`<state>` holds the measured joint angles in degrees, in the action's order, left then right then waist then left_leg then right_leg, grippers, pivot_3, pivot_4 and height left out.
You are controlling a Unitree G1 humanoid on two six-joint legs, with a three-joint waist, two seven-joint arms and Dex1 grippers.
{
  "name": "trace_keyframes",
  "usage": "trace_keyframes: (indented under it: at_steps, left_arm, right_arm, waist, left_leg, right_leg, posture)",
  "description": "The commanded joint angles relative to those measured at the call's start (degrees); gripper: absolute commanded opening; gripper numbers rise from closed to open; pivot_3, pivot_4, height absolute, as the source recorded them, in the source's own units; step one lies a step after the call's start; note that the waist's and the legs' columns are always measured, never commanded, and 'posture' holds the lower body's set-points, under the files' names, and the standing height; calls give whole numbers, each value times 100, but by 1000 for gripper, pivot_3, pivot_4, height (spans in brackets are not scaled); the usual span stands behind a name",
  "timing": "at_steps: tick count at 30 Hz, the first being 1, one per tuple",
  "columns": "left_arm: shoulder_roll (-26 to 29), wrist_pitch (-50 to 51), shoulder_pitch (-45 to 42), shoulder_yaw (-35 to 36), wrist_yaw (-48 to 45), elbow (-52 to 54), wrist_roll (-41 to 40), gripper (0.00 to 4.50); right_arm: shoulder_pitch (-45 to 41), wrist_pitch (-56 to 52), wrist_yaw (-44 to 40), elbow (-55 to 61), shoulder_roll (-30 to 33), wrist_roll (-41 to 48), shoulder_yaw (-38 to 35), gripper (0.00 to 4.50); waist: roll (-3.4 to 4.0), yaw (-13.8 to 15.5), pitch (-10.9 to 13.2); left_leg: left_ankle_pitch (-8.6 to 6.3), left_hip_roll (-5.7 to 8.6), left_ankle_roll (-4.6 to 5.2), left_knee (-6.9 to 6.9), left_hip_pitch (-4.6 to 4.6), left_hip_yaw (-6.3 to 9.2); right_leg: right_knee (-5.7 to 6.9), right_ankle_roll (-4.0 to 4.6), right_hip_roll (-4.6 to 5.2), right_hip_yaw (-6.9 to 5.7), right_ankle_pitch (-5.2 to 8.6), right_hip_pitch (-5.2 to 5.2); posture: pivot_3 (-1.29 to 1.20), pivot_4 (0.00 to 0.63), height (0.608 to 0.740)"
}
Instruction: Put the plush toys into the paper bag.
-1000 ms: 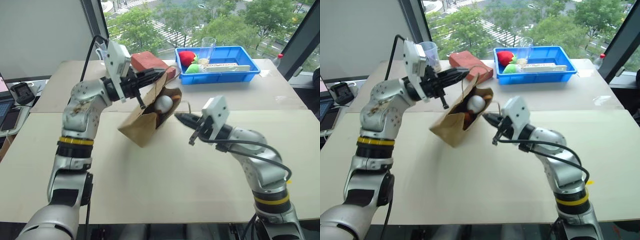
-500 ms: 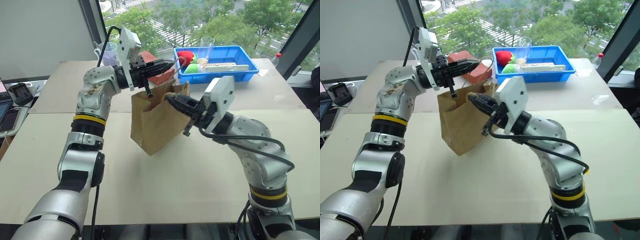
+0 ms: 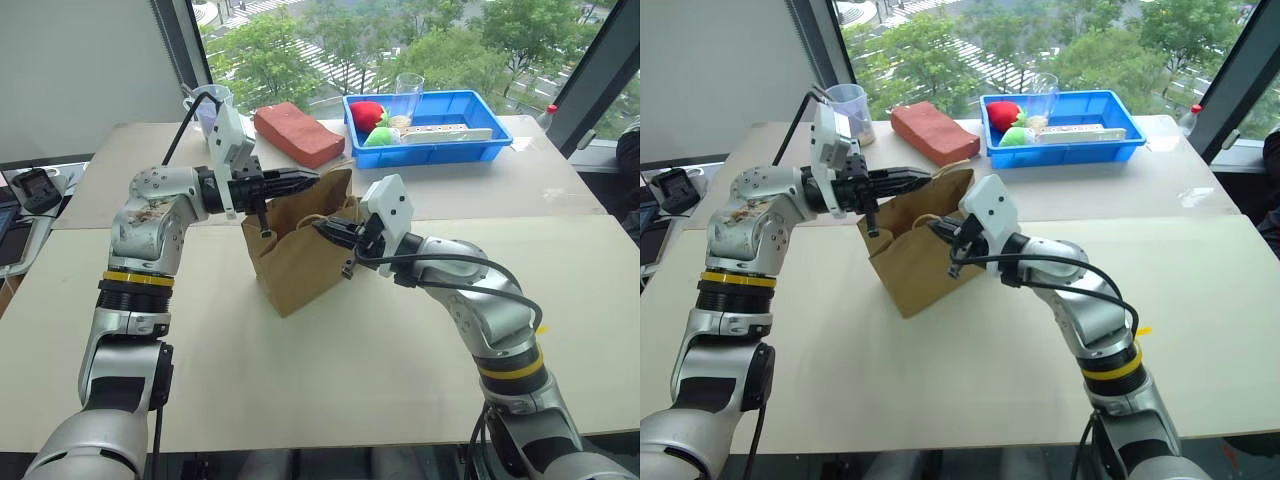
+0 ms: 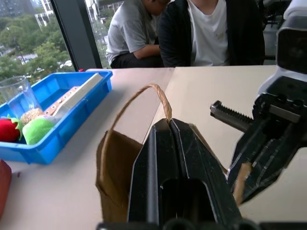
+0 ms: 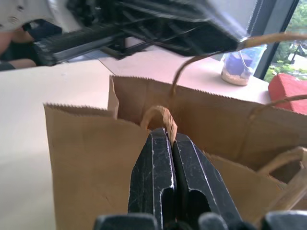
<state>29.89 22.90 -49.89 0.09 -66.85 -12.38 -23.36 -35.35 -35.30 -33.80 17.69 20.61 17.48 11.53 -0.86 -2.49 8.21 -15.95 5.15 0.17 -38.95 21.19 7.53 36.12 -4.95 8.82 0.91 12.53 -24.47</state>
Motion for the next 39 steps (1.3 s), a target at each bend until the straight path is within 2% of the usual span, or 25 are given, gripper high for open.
trace_keyframes:
  at_steps: [1,5,7,8,16,21,22,26,31,39]
  left_arm:
    - [113,240,160,191,174,658,-240,0]
    - [63,506,291,448,555,962,-483,0]
    - [101,715,341,550,671,1163,-658,578]
    - [124,832,363,596,707,1258,-752,719]
    - [562,1242,561,951,1007,1675,-1034,4442]
    - [875,1334,904,1243,1124,2006,-1179,4500]
    - [965,1390,1053,1297,1093,2083,-1231,4500]
    - [1384,1785,1641,1499,762,2268,-1618,4500]
    - [1941,1495,2220,1199,-27,2214,-1494,4500]
    - [1735,638,2275,740,-397,1630,-1044,4500]
  right_arm:
    - [-170,242,-122,-76,23,-102,0,26]
    - [-162,346,-345,-205,59,-31,-99,26]
    - [-200,302,-610,-147,155,185,-242,0]
    - [-229,253,-730,-111,212,292,-311,0]
    - [-420,96,-1844,56,1161,711,-430,2707]
    - [-770,-523,-2080,363,1422,1359,-695,4404]
    - [-824,-635,-2178,405,1510,1506,-749,4488]
    - [-982,-1140,-2496,481,1836,2124,-975,4488]
    - [-1346,-1794,-2642,412,2084,2745,-1089,4488]
    - [-1661,-1848,-2582,255,2153,2853,-1093,4488]
  waist:
    - [0,-1,0]
    - [0,1,0]
    - [0,0,0]
    - [0,3,0]
    - [0,5,0]
    - [0,-4,0]
    - [0,7,0]
    - [0,20,0]
    - [1,43,2]
    - [2,134,1]
  left_leg:
    - [0,-1,0,0,0,0]
    - [0,-1,0,3,0,1]
    - [0,-1,0,2,0,1]
    - [0,-1,0,2,0,1]
    - [-1,-2,1,3,0,0]
    - [-1,-6,1,9,-1,-1]
    - [-1,-6,1,9,0,0]
    - [-6,-6,7,10,0,0]
    - [-9,-5,11,11,1,-2]
    - [-11,-6,13,10,0,-4]
  right_leg:
    - [1,0,0,0,0,0]
    - [-1,0,0,0,0,-1]
    - [-1,0,0,0,0,-1]
    - [-2,0,0,1,0,-1]
    - [-5,0,0,0,0,2]
    - [-6,0,0,4,0,-5]
    - [-5,0,0,3,0,-4]
    - [-12,0,0,3,0,-1]
    - [-16,0,0,3,0,-2]
    - [-25,1,0,2,0,-3]
  posture:
    - [0,150,740]
    - [0,150,740]
    - [0,150,740]
    - [0,150,740]
    - [0,150,740]
    - [0,150,740]
    - [0,150,740]
    - [0,150,740]
    - [0,150,740]
    - [0,150,740]
